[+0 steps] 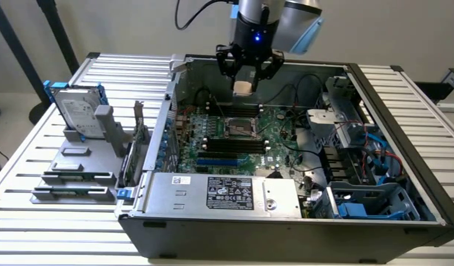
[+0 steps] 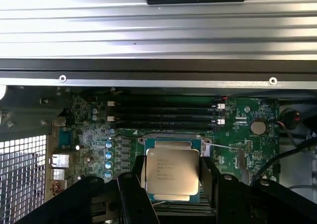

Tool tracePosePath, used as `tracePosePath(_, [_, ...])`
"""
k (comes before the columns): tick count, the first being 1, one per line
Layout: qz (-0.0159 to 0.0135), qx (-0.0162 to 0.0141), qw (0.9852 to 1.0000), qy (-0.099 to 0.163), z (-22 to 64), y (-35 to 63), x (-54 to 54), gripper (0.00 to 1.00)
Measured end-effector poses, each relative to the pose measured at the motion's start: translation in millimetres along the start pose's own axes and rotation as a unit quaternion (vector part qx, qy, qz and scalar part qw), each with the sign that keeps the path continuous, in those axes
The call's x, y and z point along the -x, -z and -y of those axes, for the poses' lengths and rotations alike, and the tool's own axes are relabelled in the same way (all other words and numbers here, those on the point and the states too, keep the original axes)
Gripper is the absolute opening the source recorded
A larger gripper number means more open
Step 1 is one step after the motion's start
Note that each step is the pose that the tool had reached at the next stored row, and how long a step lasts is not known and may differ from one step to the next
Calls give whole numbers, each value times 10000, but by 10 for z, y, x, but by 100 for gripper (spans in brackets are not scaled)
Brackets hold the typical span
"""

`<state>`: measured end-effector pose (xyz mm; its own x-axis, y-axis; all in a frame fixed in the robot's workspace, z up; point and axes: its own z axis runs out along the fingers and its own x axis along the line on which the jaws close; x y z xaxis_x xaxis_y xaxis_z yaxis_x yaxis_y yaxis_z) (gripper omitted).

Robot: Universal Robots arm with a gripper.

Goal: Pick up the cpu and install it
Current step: 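Place the cpu into insertion slot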

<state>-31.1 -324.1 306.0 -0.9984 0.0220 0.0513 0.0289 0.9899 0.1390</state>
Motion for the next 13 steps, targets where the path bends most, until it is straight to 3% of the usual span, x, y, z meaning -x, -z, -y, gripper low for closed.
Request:
tracePosePath(4, [41, 13, 9996, -292, 3, -21, 0, 54])
tracePosePath(7, [79, 28, 9984, -563, 5, -37, 1, 54])
tracePosePath(13, [155, 56, 9938, -1100, 10, -72, 3, 54])
